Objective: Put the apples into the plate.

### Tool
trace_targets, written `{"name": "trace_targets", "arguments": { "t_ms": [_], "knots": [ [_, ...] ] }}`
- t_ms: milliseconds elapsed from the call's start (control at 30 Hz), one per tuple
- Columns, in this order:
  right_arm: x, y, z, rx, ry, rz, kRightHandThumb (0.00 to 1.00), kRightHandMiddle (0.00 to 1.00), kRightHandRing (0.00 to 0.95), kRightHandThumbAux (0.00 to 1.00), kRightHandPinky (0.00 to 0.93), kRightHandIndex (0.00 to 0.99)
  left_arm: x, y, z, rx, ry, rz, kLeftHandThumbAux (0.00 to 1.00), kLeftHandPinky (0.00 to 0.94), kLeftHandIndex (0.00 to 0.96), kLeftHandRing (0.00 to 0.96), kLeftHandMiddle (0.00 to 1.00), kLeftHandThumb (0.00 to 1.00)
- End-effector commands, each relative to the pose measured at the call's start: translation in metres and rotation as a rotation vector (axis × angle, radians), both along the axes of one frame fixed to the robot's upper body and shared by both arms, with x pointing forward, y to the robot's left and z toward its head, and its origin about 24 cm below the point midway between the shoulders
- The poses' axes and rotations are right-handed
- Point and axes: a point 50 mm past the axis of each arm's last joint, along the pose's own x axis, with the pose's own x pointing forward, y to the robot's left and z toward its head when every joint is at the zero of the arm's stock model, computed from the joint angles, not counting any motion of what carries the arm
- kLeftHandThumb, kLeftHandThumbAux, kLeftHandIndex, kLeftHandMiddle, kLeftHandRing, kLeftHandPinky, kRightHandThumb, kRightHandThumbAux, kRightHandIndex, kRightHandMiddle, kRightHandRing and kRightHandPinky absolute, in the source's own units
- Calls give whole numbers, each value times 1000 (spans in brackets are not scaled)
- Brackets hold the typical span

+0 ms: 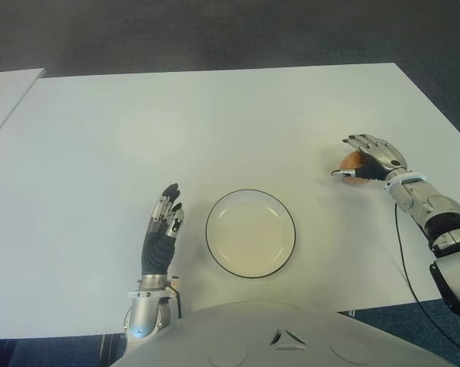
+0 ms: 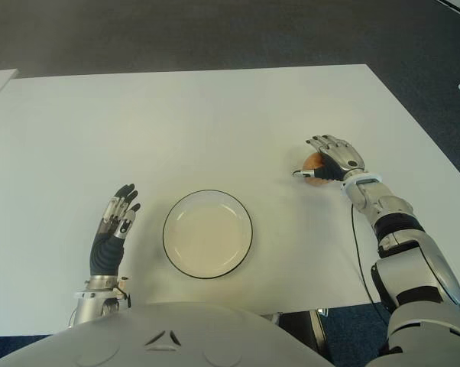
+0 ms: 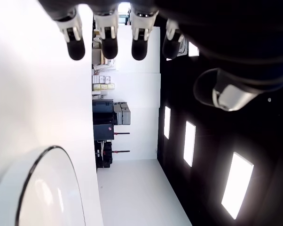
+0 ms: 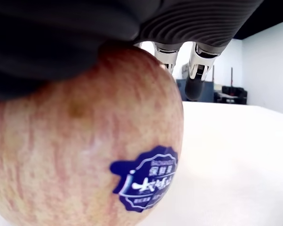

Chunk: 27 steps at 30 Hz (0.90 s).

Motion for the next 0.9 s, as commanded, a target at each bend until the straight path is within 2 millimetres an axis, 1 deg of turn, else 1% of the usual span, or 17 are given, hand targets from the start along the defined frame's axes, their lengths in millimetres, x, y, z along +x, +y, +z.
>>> {"name": "trace_targets", "arguments": {
  "t_ms": [33,100,167,233,267,300,367,433,467,533,567,600,667,700,733,800,900],
  "knots": [
    [-27,-1,-37,-14,154,-13,328,56,40,243,115,48,-3,-1,-2,16,7,-7,384,0,0,0,0,7],
    [-29,-1,-38,-8,147,-12,363,99,72,268,132,101,-3,-1,-2,23,4,-8,376,0,0,0,0,16],
    [-29,-1,-38,-5,140,-11,415,169,130,309,173,177,-4,-1,-3,25,5,-10,370,0,0,0,0,28],
    [-29,0,-38,-7,130,-5,443,208,164,332,199,213,-4,-1,-3,25,6,-11,368,0,0,0,0,33],
    [-29,0,-38,-10,126,-2,464,266,224,355,245,245,-4,-1,-3,24,6,-11,369,0,0,0,0,36],
    [-29,0,-39,-18,118,7,472,287,246,363,262,256,-4,-1,-3,19,8,-12,369,0,0,0,0,38],
    [-30,2,-40,-41,107,27,521,411,379,411,381,350,-4,-1,-3,11,8,-12,374,0,0,0,0,40],
    [-30,3,-40,-74,99,53,555,502,476,439,477,410,-4,-1,-3,5,5,-12,377,0,0,0,0,40],
    [-30,3,-41,-89,96,64,612,547,523,533,533,417,-4,-1,-3,3,4,-12,378,0,0,0,0,39],
    [-30,4,-41,-115,94,82,662,591,569,614,577,425,-4,-2,-3,0,3,-13,378,0,0,0,0,39],
    [-30,4,-41,-120,93,85,682,609,587,645,593,428,-3,-2,-2,0,3,-13,378,0,0,0,0,39],
    [-30,4,-42,-130,92,92,689,615,594,655,598,429,-3,-2,-3,0,4,-14,378,0,0,0,0,39],
    [-30,4,-43,-145,99,93,711,653,632,682,646,434,-3,-2,-3,-6,9,-19,374,0,0,0,0,38],
    [-30,5,-43,-140,104,85,715,659,640,686,655,435,-3,-2,-4,-11,10,-23,374,0,0,0,0,38],
    [-29,6,-44,-134,107,77,764,607,654,681,669,430,-3,-2,-4,-15,11,-25,371,0,0,0,0,38],
    [-28,6,-42,-104,118,57,807,562,680,677,692,424,-3,-2,-4,-22,11,-28,368,0,0,0,0,38],
    [-27,4,-44,-84,138,8,837,530,712,675,716,418,-3,-1,-4,-27,10,-28,366,0,0,0,0,40]
  ]
}}
